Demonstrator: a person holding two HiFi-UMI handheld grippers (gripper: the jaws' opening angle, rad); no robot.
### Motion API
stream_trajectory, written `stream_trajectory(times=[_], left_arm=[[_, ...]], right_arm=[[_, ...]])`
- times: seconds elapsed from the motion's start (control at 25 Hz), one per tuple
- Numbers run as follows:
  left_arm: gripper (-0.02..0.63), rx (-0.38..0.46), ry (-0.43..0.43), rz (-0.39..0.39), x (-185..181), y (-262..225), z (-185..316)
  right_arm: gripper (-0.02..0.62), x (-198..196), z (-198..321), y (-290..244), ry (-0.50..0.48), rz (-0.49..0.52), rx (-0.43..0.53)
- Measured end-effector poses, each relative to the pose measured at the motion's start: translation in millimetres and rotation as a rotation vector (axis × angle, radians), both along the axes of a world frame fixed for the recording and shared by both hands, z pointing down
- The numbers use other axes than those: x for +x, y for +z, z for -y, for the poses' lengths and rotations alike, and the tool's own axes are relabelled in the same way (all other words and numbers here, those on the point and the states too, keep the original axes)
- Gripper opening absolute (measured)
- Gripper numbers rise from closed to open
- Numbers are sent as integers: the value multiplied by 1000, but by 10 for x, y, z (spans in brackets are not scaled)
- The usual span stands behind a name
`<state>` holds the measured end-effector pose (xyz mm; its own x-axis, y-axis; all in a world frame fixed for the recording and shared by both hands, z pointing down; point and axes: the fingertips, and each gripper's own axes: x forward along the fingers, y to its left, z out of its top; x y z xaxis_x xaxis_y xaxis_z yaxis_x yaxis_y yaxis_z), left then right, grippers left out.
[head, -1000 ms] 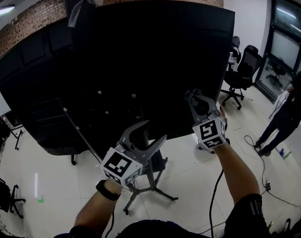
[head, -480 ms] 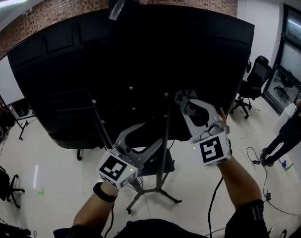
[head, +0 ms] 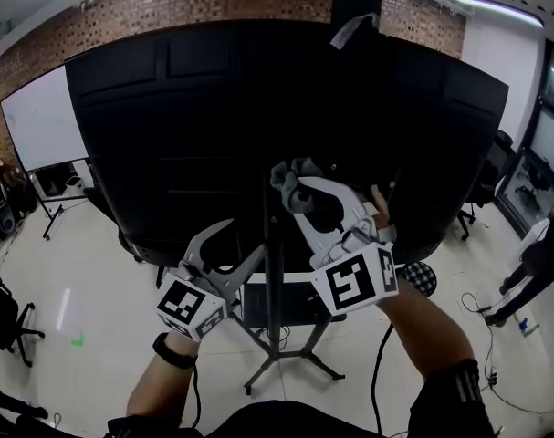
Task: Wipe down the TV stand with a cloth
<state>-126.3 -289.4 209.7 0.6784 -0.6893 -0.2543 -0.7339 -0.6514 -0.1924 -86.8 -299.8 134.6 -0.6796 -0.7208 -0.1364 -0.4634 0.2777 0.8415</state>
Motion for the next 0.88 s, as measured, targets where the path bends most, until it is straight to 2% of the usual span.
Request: stream_trajectory(times=[0.28, 0.44, 0.68, 0.88], left_arm=[[255, 3, -71, -8, -910, 44, 93], [255, -20, -98, -4, -1273, 73, 99], [255, -43, -110, -5, -1625, 207, 144], [255, -50, -101, -14, -1736, 235, 154]], right_arm=[[51, -1202, 217, 113, 18, -199, 29], [51, -1733, 384, 245, 46, -296, 37], [51, -2245, 710, 422, 98, -388, 11], [49, -2359, 876, 489, 191, -498, 91]])
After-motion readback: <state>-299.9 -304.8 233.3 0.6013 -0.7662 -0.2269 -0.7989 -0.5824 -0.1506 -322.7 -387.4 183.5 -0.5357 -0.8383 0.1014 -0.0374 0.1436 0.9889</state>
